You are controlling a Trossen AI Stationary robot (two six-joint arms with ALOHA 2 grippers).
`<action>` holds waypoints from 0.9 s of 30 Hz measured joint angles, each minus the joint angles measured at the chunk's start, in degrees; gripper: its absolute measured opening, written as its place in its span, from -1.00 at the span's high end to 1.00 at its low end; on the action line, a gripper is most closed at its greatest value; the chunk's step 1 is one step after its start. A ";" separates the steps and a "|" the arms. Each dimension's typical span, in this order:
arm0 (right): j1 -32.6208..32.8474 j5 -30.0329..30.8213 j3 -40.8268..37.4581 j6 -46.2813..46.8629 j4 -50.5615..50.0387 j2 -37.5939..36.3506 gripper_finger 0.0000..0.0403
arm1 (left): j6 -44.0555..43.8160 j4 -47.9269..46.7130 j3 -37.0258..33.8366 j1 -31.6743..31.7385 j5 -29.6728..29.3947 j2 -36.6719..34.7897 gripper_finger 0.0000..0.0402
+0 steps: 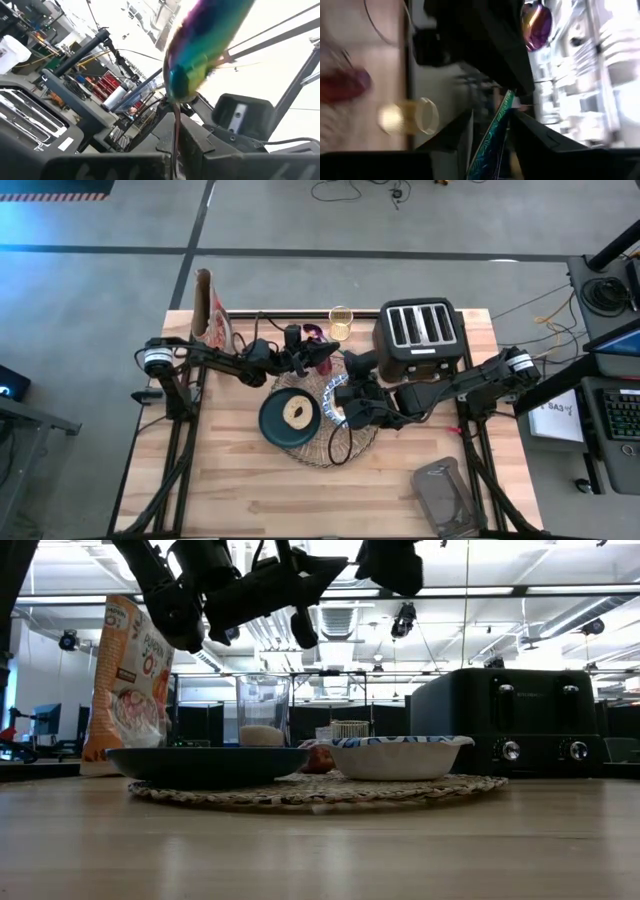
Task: Arrange a breakfast setting
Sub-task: Put the blue spoon from the yellow cup to the right of the brown placemat
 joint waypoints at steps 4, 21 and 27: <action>0.04 -2.64 0.02 13.30 -0.09 0.00 0.35 | -0.02 -0.69 -0.04 0.18 0.28 0.00 0.99; -1.73 -15.95 0.02 51.00 -7.50 -3.78 0.33 | 4.09 -6.30 -1.09 2.24 -0.13 0.00 1.00; -3.54 -15.60 0.02 61.05 -15.02 -4.87 0.32 | 6.04 -10.47 -1.35 2.14 -0.15 0.00 1.00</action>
